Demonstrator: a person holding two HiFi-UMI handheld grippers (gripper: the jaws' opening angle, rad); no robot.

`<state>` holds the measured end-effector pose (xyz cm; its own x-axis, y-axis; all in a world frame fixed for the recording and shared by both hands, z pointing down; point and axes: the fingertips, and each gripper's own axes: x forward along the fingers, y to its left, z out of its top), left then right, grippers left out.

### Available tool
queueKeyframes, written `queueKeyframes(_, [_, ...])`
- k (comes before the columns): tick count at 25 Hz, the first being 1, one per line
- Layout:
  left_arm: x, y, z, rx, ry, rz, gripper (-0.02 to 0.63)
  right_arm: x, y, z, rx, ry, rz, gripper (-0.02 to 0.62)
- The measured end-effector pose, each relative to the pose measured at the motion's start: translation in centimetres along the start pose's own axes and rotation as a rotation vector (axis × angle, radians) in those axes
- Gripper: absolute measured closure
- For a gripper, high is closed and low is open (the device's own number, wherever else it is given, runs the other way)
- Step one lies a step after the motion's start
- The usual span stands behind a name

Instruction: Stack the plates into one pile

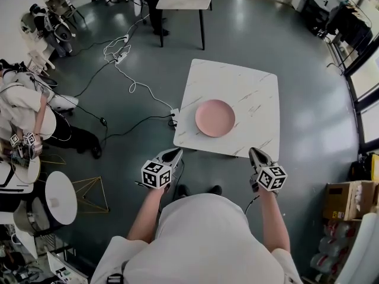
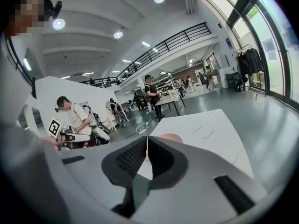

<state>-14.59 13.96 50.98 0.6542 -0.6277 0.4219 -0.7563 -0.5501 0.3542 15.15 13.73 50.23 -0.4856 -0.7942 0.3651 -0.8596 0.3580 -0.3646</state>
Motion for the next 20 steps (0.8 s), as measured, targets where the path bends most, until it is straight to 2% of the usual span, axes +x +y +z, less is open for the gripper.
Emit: queueKeyframes(20, [-0.6,1.7,-0.2,-0.042,-0.008,0.020,0.592,1.2,0.0,-0.4,0.047,0.005,-0.022,0.568])
